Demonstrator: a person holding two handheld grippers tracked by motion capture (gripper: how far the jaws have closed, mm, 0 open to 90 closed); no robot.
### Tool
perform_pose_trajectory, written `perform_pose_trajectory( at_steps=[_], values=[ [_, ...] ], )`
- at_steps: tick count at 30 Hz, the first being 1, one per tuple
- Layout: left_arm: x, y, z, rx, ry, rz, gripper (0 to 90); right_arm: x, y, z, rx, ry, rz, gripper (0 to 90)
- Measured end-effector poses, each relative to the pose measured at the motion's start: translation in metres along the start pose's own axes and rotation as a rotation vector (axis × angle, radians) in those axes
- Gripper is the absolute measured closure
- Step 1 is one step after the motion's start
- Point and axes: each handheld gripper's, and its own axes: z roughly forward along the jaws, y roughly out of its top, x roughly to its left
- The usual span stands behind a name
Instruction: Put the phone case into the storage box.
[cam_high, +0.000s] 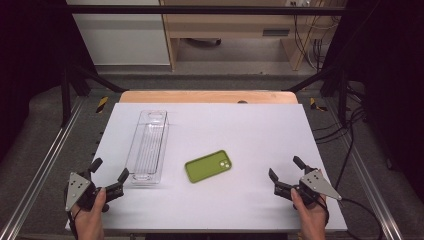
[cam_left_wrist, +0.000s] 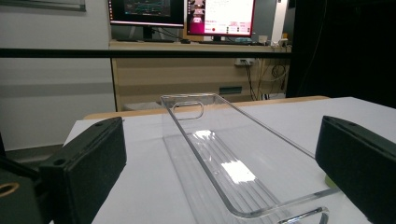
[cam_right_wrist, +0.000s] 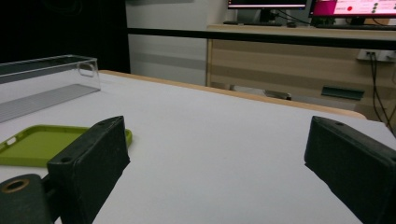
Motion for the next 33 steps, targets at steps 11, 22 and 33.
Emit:
perform_pose_trajectory(
  at_steps=[11, 22, 33],
  values=[
    [0.005, -0.001, -0.002, -0.004, 0.006, -0.024, 1.4, 0.004, 0.003, 0.003, 0.095, -0.074, 0.039, 9.5],
    [0.007, -0.002, -0.003, 0.001, 0.014, -0.019, 1.4, 0.015, 0.004, 0.011, 0.213, -0.023, 0.066, 12.1],
    [0.005, -0.001, -0.002, 0.000, 0.007, 0.008, 1.6, 0.027, 0.007, 0.028, 0.299, -0.030, 0.045, 12.8]
  ],
)
